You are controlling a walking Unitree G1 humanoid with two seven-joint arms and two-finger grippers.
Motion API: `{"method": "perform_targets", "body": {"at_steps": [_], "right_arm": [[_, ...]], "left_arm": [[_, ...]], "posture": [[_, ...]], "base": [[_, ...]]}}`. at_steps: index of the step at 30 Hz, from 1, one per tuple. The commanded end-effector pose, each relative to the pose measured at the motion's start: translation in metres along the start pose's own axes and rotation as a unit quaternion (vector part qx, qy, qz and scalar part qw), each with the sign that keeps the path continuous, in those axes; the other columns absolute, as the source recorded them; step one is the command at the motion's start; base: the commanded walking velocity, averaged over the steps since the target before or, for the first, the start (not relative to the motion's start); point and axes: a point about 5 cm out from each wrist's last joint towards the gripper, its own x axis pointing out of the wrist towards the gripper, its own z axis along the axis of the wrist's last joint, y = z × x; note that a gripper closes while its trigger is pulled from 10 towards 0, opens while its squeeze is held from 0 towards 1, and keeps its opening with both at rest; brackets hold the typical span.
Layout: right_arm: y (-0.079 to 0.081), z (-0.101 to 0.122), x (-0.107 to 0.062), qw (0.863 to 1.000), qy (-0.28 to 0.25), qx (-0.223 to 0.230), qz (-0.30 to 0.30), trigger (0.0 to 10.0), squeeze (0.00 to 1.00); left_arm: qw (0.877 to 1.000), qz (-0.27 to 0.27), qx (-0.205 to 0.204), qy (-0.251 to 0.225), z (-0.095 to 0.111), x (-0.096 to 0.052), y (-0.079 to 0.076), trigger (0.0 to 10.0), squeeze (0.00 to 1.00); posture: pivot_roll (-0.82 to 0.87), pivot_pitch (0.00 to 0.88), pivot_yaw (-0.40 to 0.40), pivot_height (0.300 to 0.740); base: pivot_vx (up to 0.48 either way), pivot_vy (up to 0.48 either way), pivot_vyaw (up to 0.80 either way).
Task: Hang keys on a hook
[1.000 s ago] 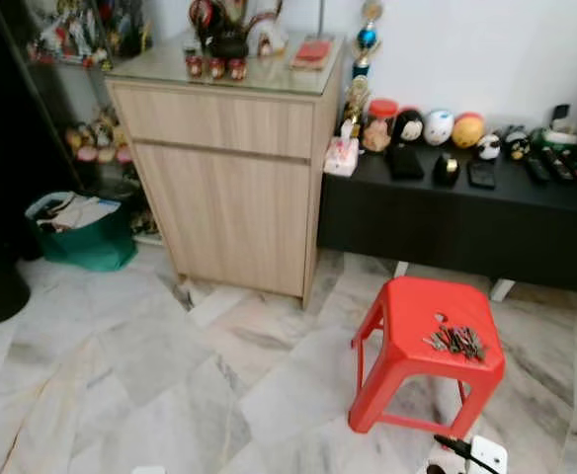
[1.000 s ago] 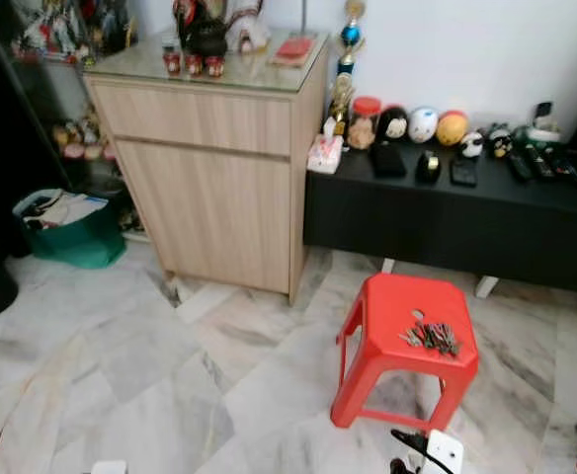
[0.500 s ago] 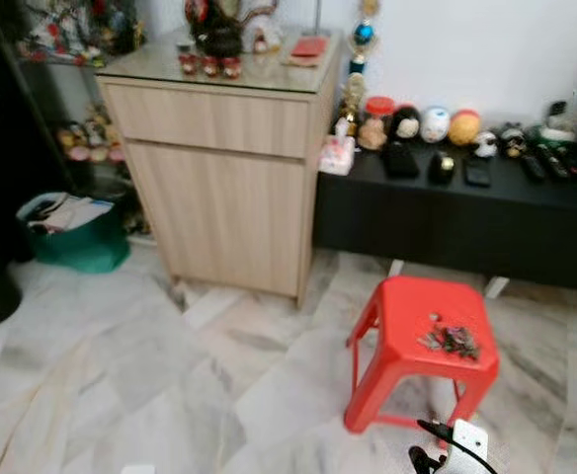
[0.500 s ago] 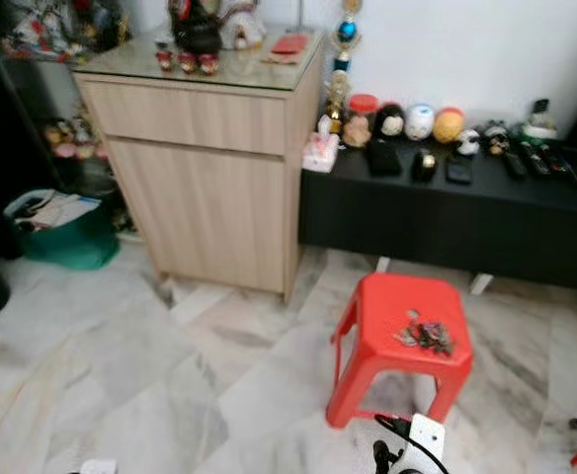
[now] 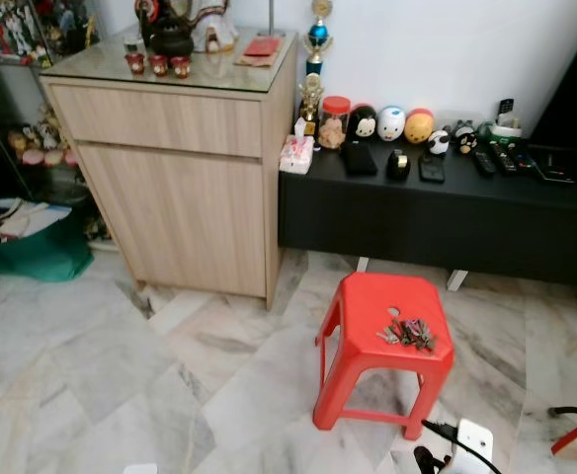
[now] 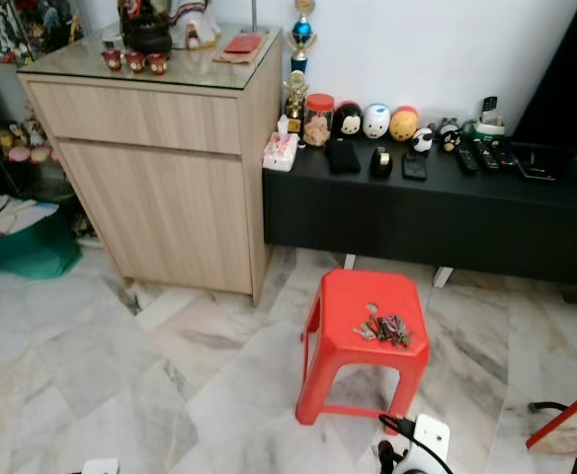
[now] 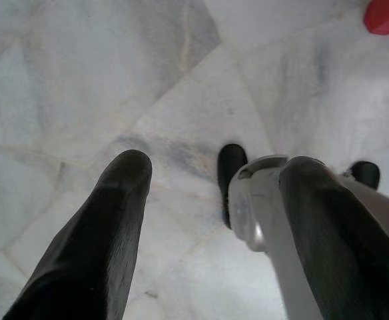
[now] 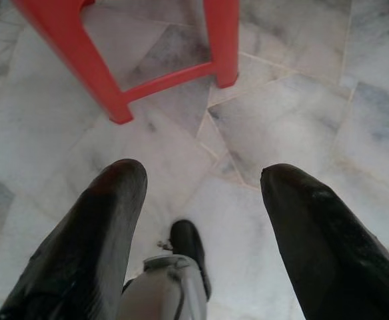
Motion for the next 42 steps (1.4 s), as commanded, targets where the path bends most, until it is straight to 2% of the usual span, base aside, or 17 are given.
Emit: {"method": "perform_targets", "body": {"at_steps": [1, 11, 16, 24, 27, 34, 40, 42], "right_arm": [[0.001, 0.0, 0.0, 1.0, 0.004, -0.006, -0.001, 10.0, 0.0], [0.007, 0.013, 0.002, 1.0, -0.013, 0.007, 0.005, 10.0, 0.0], [0.0, 0.02, 0.002, 1.0, -0.02, 0.015, -0.002, 10.0, 0.0], [-0.001, 0.026, 0.002, 0.999, -0.032, 0.025, -0.004, 10.0, 0.0], [-0.002, 0.026, 0.002, 0.999, -0.03, 0.026, -0.006, 10.0, 0.0], [-0.008, 0.027, 0.002, 1.0, -0.029, 0.009, -0.005, 10.0, 0.0], [-0.012, 0.023, 0.001, 0.999, -0.032, 0.02, -0.012, 10.0, 0.0], [-0.01, 0.019, 0.001, 1.0, -0.024, 0.008, -0.007, 10.0, 0.0]], "left_arm": [[1.0, 0.002, -0.003, 0.003, -0.001, 0.0, 0.0, 10.0, 0.0], [1.0, 0.003, -0.003, -0.007, 0.014, 0.003, -0.001, 10.0, 0.0], [1.0, 0.002, -0.011, -0.012, 0.018, 0.004, -0.003, 10.0, 0.0], [1.0, -0.002, -0.022, -0.02, 0.024, 0.006, -0.007, 10.0, 0.0], [1.0, -0.004, -0.023, -0.02, 0.024, 0.006, -0.009, 10.0, 0.0], [0.999, -0.008, -0.034, -0.017, 0.021, 0.006, -0.016, 10.0, 0.0], [0.999, -0.005, -0.048, -0.01, 0.015, 0.005, -0.019, 10.0, 0.0], [0.998, -0.002, -0.057, -0.008, 0.013, 0.004, -0.02, 10.0, 0.0]], "posture": [[0.04, 0.0, -0.065, 0.74], [0.02, 0.0, -0.04, 0.74], [0.02, 0.0, -0.051, 0.74], [-0.01, 0.0, -0.052, 0.74], [-0.02, 0.0, -0.058, 0.74], [-0.03, 0.0, -0.097, 0.74], [-0.01, 0.0, -0.13, 0.74], [0.01, 0.0, -0.141, 0.74]], "base": [[0.0, 0.0, 0.0], [0.0, 0.0, 0.0], [0.0, 0.0, 0.0], [0.0, 0.0, 0.0], [0.0, 0.0, 0.0], [0.0, 0.0, -0.71], [0.0, 0.0, 0.0], [0.0, 0.0, 0.0]]}}
